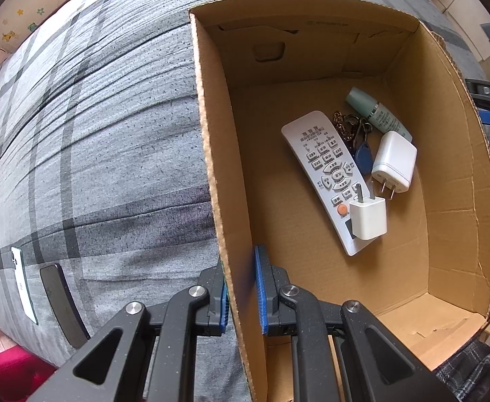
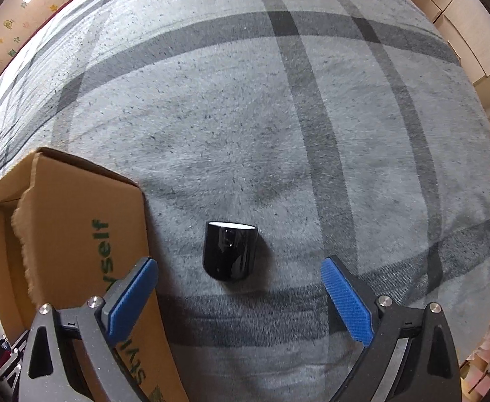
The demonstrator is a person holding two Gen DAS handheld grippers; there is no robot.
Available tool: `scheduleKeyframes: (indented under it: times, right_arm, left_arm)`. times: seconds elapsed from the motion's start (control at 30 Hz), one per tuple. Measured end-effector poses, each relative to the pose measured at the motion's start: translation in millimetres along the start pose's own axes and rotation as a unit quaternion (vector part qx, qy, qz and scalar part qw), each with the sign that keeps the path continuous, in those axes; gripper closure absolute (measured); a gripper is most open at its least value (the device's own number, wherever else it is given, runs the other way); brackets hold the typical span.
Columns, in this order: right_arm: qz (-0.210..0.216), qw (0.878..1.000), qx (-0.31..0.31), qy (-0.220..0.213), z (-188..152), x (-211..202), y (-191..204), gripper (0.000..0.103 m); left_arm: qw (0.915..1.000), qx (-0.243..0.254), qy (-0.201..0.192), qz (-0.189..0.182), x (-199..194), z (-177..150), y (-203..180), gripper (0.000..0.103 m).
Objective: Organize rigid objects
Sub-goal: 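Move the right gripper to the black round charger and close on it, then lift the black charger with the right gripper and carry it into the box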
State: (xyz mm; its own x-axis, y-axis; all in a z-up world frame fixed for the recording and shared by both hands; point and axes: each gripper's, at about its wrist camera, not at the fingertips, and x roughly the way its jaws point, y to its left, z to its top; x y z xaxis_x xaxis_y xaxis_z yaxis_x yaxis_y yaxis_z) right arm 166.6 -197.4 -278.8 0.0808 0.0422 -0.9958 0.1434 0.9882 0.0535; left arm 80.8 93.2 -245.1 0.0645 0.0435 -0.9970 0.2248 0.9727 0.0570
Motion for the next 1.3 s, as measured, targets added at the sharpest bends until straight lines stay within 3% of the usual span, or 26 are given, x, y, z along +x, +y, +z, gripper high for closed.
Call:
scheduleKeyframes:
  times: [0.3,0.43,0.77,1.3]
  right_arm:
    - [0.004,1.0,0.003,0.011,7.2,20.6,-2.6,0.023]
    - [0.019,1.0,0.009,0.018,6.8,24.0,-3.7,0.063]
    - [0.006,1.0,0.005,0.009,3.6,14.2,5.3,0.063]
    - [0.002,1.0,0.011,-0.022,-14.6,-39.1,-1.0,0.063]
  left_arm:
    - [1.0,-0.002,0.003,-0.001,2.2,1.8,0.9,0.089]
    - [1.0,-0.002,0.004,-0.001,2.9,2.4,1.3,0.089]
    - [1.0,-0.003,0.004,0.001,3.3,1.7,0.4,0.089]
    - [1.0,-0.002,0.0,0.001,-3.5,1.4,-2.0,0.089]
